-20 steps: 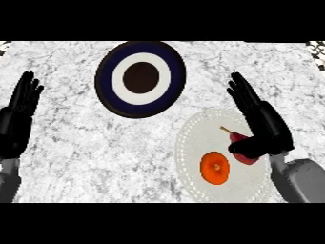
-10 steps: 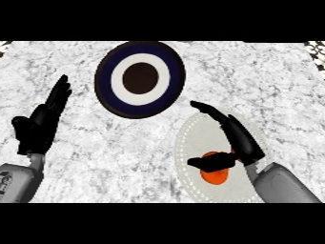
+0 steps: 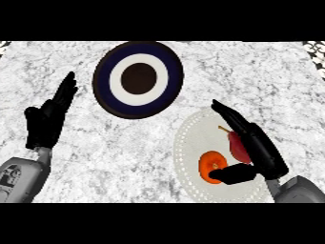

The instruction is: Pick the pear from the placemat and place it in the plate

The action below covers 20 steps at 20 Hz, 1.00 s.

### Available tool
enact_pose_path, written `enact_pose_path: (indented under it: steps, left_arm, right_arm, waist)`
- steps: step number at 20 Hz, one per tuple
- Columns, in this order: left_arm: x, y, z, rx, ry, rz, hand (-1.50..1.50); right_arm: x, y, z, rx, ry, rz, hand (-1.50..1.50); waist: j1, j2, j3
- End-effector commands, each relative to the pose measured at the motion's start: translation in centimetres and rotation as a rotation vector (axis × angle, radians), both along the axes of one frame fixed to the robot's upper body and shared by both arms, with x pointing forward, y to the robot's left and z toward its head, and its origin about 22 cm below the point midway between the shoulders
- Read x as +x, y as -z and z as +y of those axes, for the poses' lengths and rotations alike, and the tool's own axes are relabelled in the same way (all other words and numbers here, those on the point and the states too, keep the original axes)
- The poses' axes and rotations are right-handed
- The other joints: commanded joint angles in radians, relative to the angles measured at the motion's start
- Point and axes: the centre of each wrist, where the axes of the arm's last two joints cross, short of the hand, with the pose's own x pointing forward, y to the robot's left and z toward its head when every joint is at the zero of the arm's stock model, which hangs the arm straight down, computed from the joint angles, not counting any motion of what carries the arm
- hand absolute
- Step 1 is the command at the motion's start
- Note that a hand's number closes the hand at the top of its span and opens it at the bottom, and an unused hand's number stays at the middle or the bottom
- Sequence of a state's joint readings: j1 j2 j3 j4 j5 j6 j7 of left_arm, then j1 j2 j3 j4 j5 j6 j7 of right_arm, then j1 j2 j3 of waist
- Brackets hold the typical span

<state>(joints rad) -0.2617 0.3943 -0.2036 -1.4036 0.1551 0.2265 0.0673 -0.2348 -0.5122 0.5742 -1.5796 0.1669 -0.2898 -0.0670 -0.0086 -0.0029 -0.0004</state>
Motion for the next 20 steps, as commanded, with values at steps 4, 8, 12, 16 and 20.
enact_pose_path:
  steps: [4,8,12,16,20]
  left_arm:
    - [-0.5,0.2,0.9,0.009,-0.013,-0.002,0.00]
    - [-0.6,0.2,0.4,-0.006,-0.009,0.014,0.00]
    - [0.9,0.6,-0.2,0.019,-0.017,0.012,0.00]
    - [-0.9,1.3,0.2,0.002,0.008,-0.018,0.00]
    - [0.0,1.5,-1.8,0.013,0.022,-0.013,0.00]
  right_arm:
    - [0.3,-7.7,-4.4,-0.292,0.061,0.024,-1.50]
    - [-0.3,-9.8,-4.2,-0.497,0.064,0.167,-1.50]
    - [-1.2,-11.4,-1.5,-0.561,0.055,0.225,-1.50]
    - [1.4,-11.0,-2.5,-0.607,0.074,0.330,-1.50]
    - [2.8,-10.4,-0.9,-0.600,0.055,0.361,-1.50]
  waist:
    - [-0.004,-0.003,-0.002]
    - [0.003,-0.004,-0.003]
    - [-0.001,0.001,-0.001]
    - [0.014,0.003,0.000]
    - [0.013,0.004,0.000]
